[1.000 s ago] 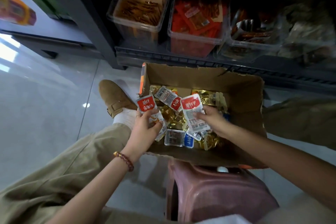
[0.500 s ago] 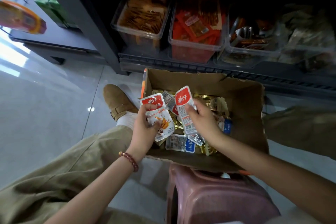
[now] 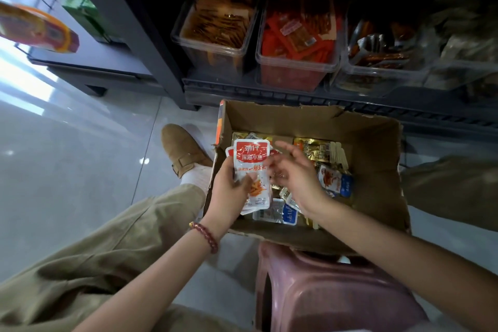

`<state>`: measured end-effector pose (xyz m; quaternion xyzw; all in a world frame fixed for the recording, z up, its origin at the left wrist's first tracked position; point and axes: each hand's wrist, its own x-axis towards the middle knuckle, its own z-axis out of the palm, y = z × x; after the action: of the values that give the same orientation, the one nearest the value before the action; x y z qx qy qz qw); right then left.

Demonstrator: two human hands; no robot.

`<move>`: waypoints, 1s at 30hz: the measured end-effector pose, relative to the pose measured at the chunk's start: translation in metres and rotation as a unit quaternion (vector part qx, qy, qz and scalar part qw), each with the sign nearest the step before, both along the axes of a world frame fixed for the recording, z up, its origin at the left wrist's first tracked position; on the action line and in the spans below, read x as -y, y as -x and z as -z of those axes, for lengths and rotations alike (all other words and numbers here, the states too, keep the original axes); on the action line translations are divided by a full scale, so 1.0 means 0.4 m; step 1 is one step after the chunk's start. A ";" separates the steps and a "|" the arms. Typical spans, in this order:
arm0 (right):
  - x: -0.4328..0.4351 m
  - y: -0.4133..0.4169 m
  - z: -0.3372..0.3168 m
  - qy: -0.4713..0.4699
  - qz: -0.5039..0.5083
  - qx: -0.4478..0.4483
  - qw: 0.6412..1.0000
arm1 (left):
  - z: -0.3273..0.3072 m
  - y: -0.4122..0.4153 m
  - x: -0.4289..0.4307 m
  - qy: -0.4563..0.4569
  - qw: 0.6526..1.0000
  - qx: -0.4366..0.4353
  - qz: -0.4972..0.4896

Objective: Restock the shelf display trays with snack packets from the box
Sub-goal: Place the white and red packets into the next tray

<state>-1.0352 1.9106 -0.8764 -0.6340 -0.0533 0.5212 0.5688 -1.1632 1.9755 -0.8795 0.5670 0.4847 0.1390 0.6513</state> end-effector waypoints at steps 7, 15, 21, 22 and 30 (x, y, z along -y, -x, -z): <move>-0.064 -0.134 0.276 0.232 -0.371 0.307 0.845 | -0.006 0.010 -0.051 -0.008 0.997 -0.048 -0.053; -0.100 -0.087 0.335 0.305 -0.429 0.369 0.766 | -0.006 0.014 -0.050 -0.041 0.991 -0.052 -0.115; -0.080 -0.119 0.301 0.271 -0.392 0.482 0.735 | -0.003 0.012 -0.051 -0.068 0.991 -0.047 -0.101; -0.071 -0.126 0.289 0.249 -0.389 0.472 0.751 | -0.004 0.013 -0.053 -0.075 0.991 -0.045 -0.102; 0.019 -0.216 0.042 0.075 -0.385 0.269 0.880 | -0.070 -0.053 -0.065 -0.176 0.974 -0.132 -0.052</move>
<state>-0.9487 1.9031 -0.8933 -0.7197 -0.4049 0.5112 0.2381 -1.1419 2.0015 -0.8513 0.6603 0.5629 0.1799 0.4634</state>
